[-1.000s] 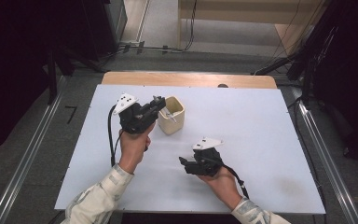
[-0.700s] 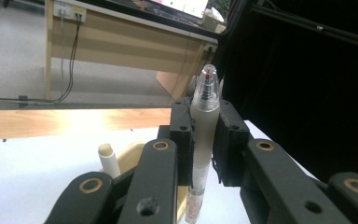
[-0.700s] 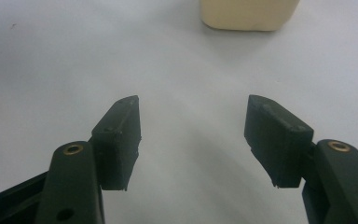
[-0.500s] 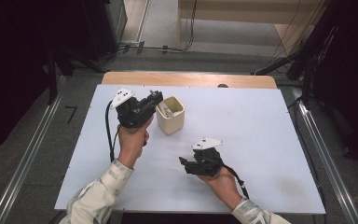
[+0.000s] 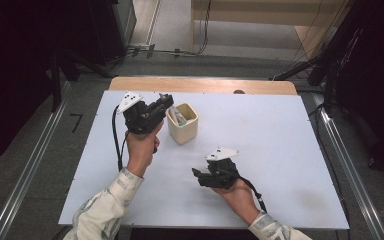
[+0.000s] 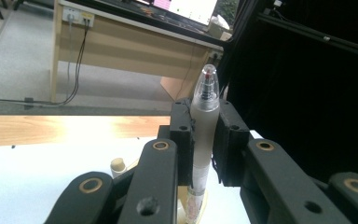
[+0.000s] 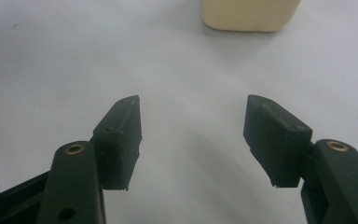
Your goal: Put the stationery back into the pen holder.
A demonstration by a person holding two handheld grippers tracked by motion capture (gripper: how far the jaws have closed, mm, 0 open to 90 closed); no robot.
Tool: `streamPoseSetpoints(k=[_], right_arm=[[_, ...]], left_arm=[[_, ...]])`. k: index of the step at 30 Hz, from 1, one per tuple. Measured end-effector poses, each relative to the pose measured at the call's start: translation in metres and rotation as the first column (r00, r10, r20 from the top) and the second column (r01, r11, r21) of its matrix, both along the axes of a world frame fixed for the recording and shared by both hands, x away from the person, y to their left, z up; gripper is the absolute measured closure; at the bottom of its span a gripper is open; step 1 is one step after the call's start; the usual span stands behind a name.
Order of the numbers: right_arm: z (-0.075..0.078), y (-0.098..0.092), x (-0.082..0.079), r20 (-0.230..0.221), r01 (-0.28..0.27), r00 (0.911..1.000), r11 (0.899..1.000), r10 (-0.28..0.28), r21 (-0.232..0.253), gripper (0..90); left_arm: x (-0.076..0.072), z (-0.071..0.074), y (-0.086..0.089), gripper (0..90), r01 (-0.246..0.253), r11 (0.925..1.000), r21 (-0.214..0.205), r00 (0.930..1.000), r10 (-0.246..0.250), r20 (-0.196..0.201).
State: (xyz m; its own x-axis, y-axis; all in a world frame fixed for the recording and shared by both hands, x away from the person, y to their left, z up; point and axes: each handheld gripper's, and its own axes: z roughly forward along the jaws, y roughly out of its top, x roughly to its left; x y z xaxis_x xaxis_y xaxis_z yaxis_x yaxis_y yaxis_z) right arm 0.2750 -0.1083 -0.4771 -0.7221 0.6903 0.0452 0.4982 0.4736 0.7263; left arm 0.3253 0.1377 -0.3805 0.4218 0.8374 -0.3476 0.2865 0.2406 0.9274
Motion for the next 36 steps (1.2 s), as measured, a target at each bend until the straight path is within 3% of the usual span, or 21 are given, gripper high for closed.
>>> streamPoseSetpoints(k=[10,24,30,36], right_arm=[[0.0,0.0,0.0,-0.003,-0.003,1.0,1.0,0.003,-0.004,35.4],[0.0,-0.001,0.001,-0.009,0.001,1.0,1.0,-0.001,-0.002,34.6],[0.0,-0.002,0.001,-0.009,0.003,1.0,1.0,-0.003,-0.001,34.1],[0.0,-0.003,0.002,-0.01,0.009,0.9999,1.0,-0.009,-0.002,32.0]], left_arm=[[0.009,-0.009,-0.008,80.4,-0.015,0.9979,0.064,0.9998,0.015,-0.011],[0.023,-0.029,-0.018,78.6,0.005,0.9897,0.143,0.9967,0.007,-0.081],[0.023,-0.03,-0.02,63.5,0.024,0.9878,0.154,0.996,-0.01,-0.088],[0.016,-0.026,-0.024,45.1,0.005,0.9818,0.19,0.9974,0.009,-0.072]])
